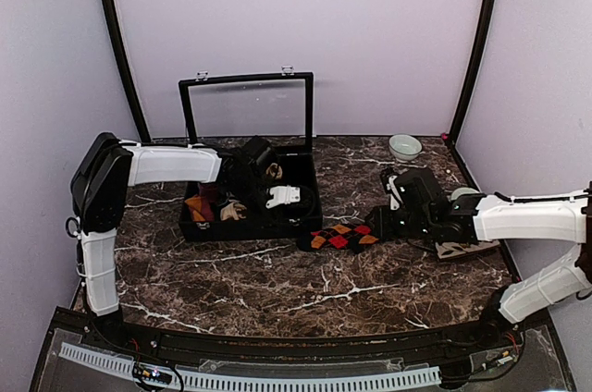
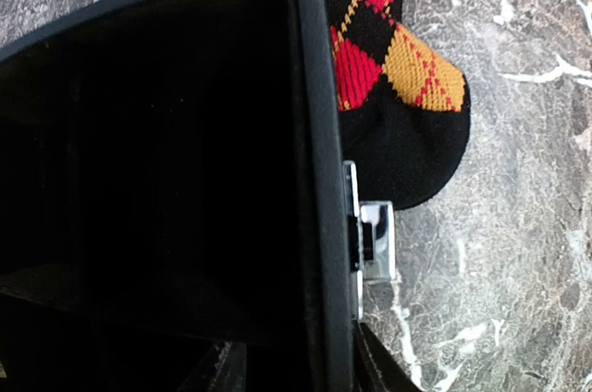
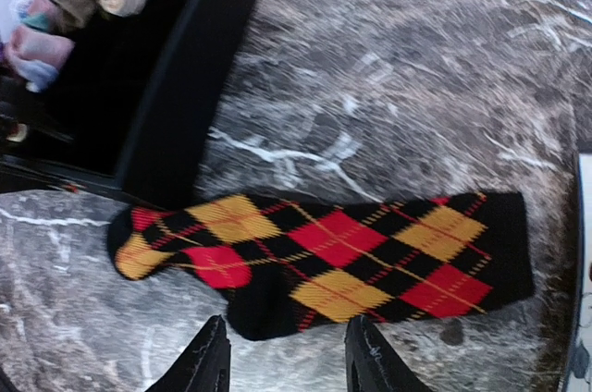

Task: Roll the socks
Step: Move the storage box to the center of the board.

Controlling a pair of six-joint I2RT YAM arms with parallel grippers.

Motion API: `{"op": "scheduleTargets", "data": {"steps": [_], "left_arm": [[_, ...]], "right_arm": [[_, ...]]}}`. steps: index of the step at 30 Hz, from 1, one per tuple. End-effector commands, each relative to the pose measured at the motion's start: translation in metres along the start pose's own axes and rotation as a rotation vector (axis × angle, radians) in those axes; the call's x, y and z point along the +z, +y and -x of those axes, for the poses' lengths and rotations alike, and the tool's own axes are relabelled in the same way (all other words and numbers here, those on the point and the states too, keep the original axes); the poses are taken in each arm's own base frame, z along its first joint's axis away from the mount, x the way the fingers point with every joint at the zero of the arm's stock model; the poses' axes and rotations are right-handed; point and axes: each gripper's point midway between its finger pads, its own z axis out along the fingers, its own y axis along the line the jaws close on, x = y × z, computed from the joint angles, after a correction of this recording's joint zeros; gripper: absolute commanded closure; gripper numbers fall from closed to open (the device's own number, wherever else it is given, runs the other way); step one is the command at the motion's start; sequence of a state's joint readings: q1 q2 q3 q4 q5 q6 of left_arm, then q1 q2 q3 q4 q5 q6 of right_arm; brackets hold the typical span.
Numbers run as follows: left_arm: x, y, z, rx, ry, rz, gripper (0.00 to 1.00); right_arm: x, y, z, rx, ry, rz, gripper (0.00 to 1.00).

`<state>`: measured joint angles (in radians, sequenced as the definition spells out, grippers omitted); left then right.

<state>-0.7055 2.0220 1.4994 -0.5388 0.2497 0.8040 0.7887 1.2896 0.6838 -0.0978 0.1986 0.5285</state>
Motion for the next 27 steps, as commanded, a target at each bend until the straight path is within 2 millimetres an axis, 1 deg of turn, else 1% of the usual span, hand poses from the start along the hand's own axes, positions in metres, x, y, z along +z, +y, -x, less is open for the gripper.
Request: {"op": "scheduleTargets", "data": {"steps": [1, 5, 7, 9, 11, 12, 15, 17, 19, 20, 22, 24, 25, 26, 27], "left_arm": [[0.006, 0.031, -0.020, -0.025, 0.077, 0.145, 0.63], [0.004, 0.045, -0.028, -0.062, 0.085, 0.182, 0.64], [0.001, 0.052, -0.033, -0.079, 0.088, 0.195, 0.64], [-0.001, 0.057, -0.040, -0.093, 0.096, 0.199, 0.64], [-0.002, 0.057, -0.046, -0.099, 0.108, 0.194, 0.64], [-0.004, 0.062, -0.057, -0.115, 0.121, 0.200, 0.65], [-0.005, 0.066, -0.075, -0.145, 0.140, 0.200, 0.68], [-0.005, 0.065, -0.082, -0.146, 0.147, 0.199, 0.68], [-0.008, 0.062, -0.080, -0.145, 0.138, 0.189, 0.68], [-0.014, 0.058, -0.074, -0.151, 0.111, 0.175, 0.65], [-0.025, 0.052, -0.063, -0.169, 0.074, 0.149, 0.60], [-0.045, 0.044, -0.044, -0.184, 0.022, 0.100, 0.56], [-0.059, 0.037, -0.032, -0.189, -0.018, 0.069, 0.54], [-0.070, 0.031, -0.023, -0.189, -0.045, 0.045, 0.53], [-0.080, 0.023, -0.015, -0.184, -0.068, 0.024, 0.52]], "right_arm": [[0.014, -0.034, -0.007, -0.015, 0.071, -0.136, 0.59], [0.026, -0.052, -0.008, -0.055, 0.128, -0.207, 0.65], [0.031, -0.064, -0.014, -0.056, 0.157, -0.235, 0.68], [0.035, -0.075, -0.025, -0.057, 0.189, -0.262, 0.72], [0.036, -0.086, -0.040, -0.057, 0.227, -0.286, 0.74], [0.037, -0.089, -0.046, -0.059, 0.242, -0.294, 0.75], [0.040, -0.093, -0.065, -0.044, 0.288, -0.295, 0.77], [0.043, -0.092, -0.075, -0.037, 0.318, -0.282, 0.81], [0.045, -0.089, -0.085, -0.026, 0.354, -0.264, 0.87], [0.045, -0.084, -0.090, -0.024, 0.368, -0.248, 0.90], [0.046, -0.071, -0.096, -0.021, 0.382, -0.216, 0.92], [0.046, -0.048, -0.101, -0.022, 0.391, -0.158, 0.93], [0.045, -0.030, -0.104, -0.030, 0.397, -0.106, 0.94], [0.042, -0.017, -0.100, -0.026, 0.386, -0.067, 0.93], [0.036, -0.010, -0.091, -0.010, 0.359, -0.042, 0.92]]}}
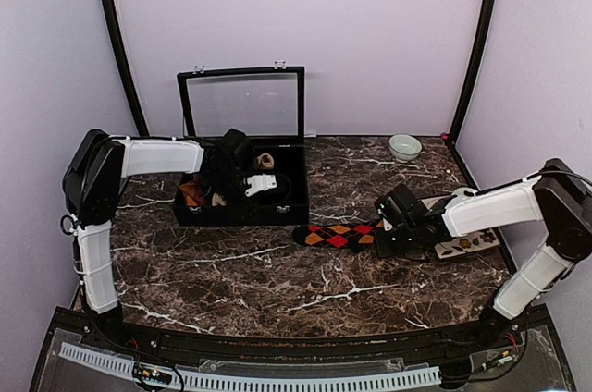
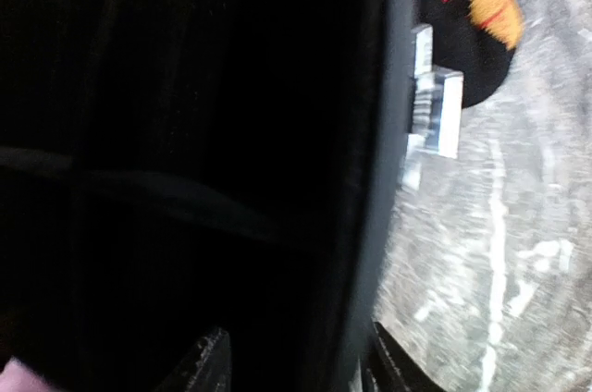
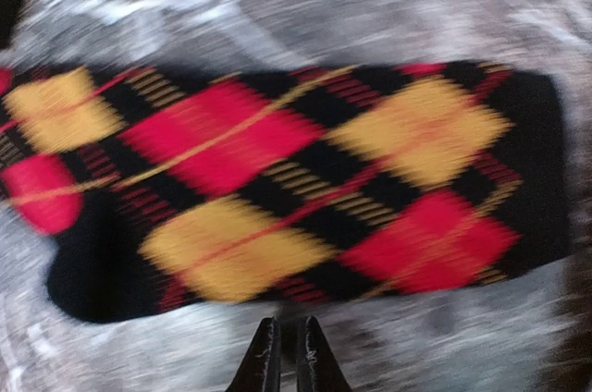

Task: Roll the socks
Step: Move the storage box to the center of the board, then rotate the sock at the center of the board.

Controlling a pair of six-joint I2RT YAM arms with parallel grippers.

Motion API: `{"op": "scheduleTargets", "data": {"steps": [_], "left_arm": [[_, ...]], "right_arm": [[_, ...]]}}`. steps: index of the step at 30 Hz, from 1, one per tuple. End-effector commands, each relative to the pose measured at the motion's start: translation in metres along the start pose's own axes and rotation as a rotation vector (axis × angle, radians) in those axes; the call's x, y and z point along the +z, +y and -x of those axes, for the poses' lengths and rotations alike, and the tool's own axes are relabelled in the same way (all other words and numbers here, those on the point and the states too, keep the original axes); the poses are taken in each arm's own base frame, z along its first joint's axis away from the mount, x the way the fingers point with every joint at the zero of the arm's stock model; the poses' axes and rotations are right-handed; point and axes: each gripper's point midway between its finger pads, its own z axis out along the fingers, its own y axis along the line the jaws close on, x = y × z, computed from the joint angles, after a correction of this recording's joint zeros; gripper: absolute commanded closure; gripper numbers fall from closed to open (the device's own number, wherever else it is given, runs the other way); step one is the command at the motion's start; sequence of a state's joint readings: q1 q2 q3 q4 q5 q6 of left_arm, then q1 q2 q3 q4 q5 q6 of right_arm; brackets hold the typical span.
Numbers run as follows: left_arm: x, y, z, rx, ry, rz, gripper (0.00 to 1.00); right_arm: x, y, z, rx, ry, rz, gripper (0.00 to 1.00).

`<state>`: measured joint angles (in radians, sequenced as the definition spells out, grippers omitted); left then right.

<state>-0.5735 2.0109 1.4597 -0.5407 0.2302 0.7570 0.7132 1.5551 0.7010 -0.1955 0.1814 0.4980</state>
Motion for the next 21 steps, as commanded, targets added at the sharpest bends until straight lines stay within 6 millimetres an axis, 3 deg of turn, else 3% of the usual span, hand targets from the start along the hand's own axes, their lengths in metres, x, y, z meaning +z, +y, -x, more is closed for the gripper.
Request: {"op": "scheduleTargets", "data": {"steps": [1, 4, 6, 7, 9, 14, 18, 21], "left_arm": [[-0.080, -0.023, 0.040, -0.004, -0.135, -0.054, 0.51], [-0.099, -0.046, 0.051, 0.030, -0.174, -0.097, 0.50], [-0.103, -0.074, 0.068, 0.081, -0.203, -0.152, 0.50], [-0.091, -0.111, 0.089, 0.162, -0.208, -0.210, 0.51], [-0.072, -0.125, 0.095, 0.214, -0.181, -0.222, 0.52], [-0.029, -0.143, 0.119, 0.292, -0.133, -0.240, 0.56], [-0.003, -0.143, 0.132, 0.313, -0.113, -0.229, 0.59], [0.015, -0.137, 0.130, 0.311, -0.085, -0.202, 0.61]], "right_arm": [[-0.021, 0.044, -0.012, 0.003, 0.033, 0.156, 0.88], [-0.039, 0.026, 0.022, 0.042, -0.062, 0.143, 0.82], [-0.042, 0.014, 0.040, 0.048, -0.087, 0.130, 0.80], [-0.023, 0.000, 0.059, 0.017, -0.063, 0.087, 0.79], [-0.009, -0.007, 0.065, 0.004, -0.036, 0.059, 0.80], [0.020, -0.025, 0.058, -0.003, 0.027, -0.011, 0.83], [0.023, -0.038, 0.033, 0.007, 0.064, -0.044, 0.85], [0.018, -0.041, 0.015, 0.033, 0.079, -0.033, 0.86]]}}
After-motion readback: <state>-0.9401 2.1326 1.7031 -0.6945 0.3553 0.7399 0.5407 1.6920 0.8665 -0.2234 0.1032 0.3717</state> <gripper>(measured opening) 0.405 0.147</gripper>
